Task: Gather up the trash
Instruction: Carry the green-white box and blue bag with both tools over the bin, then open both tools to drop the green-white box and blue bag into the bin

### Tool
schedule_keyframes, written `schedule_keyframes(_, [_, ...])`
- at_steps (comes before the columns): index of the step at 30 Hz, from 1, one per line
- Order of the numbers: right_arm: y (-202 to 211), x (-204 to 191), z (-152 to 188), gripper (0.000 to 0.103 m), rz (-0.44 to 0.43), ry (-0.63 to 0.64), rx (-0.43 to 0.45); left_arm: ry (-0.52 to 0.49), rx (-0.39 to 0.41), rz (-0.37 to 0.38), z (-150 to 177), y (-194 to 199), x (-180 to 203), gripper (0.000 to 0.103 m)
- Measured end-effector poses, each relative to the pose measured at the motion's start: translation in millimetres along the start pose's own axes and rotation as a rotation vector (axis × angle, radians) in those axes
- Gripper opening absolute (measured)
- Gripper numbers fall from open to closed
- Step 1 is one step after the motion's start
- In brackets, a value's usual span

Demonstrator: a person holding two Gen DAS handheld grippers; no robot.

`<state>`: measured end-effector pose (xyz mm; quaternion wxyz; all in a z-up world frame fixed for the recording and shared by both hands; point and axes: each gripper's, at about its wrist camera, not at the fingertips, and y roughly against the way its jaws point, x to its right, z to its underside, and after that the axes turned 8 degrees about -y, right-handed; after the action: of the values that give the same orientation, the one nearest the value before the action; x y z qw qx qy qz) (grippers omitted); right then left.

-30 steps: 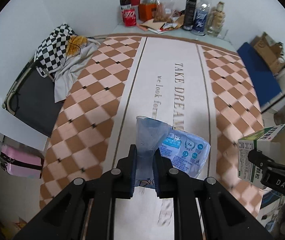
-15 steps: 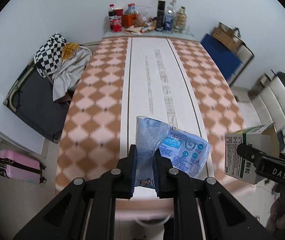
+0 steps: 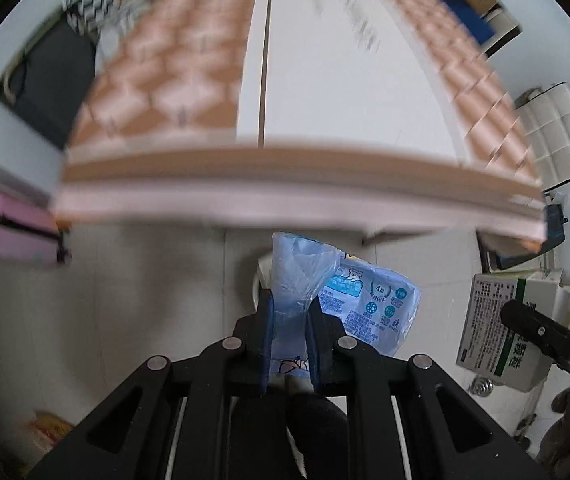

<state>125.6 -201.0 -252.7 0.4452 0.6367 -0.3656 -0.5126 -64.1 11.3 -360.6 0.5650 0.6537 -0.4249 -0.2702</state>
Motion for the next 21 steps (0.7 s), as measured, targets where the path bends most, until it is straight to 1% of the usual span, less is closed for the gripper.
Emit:
schedule_keyframes(3, [-52,33,12,0.091,-0.007,-0.050,-0.072,0.033,-0.071,0.008,12,-58,4,0.012])
schedule_keyframes(5, [-86,49,14,0.091,-0.012,-0.071,-0.109,0.049,-0.104,0.008,15,-93,7,0.012])
schedule_keyframes(6, [-107,58,17,0.091,-0.015,-0.085,-0.125,0.063,-0.131,0.008,16,-120,8,0.012])
schedule_keyframes(8, [-145,74,19,0.091,-0.013,-0.103,-0.147,0.077,-0.163,0.012,17,-157,8,0.012])
schedule_keyframes(9, [-172,85,19,0.091,-0.014,-0.118,-0.160,0.086,-0.184,0.014,17,-184,9,0.013])
schedule_keyframes(10, [-188,90,19,0.091,-0.013,-0.126,-0.169,0.087,-0.197,0.016,16,-202,9,0.014])
schedule_keyframes(11, [-212,100,19,0.091,-0.013,-0.143,-0.173,0.089,-0.206,0.017,17,-219,9,0.015])
schedule_keyframes(12, [-232,108,19,0.091,-0.012,-0.158,-0.179,0.088,-0.224,0.014,16,-243,10,0.015])
schedule_keyframes(15, [-284,126,15,0.091,0.000,-0.191,-0.192,0.090,-0.256,0.029,17,-290,6,0.016])
schedule_keyframes(18, [-336,139,11,0.091,-0.002,-0.223,-0.214,0.086,-0.270,0.064,16,-329,3,0.017])
schedule_keyframes(21, [-380,143,8,0.091,0.001,-0.223,-0.225,0.096,-0.279,0.088,18,-354,-2,0.018])
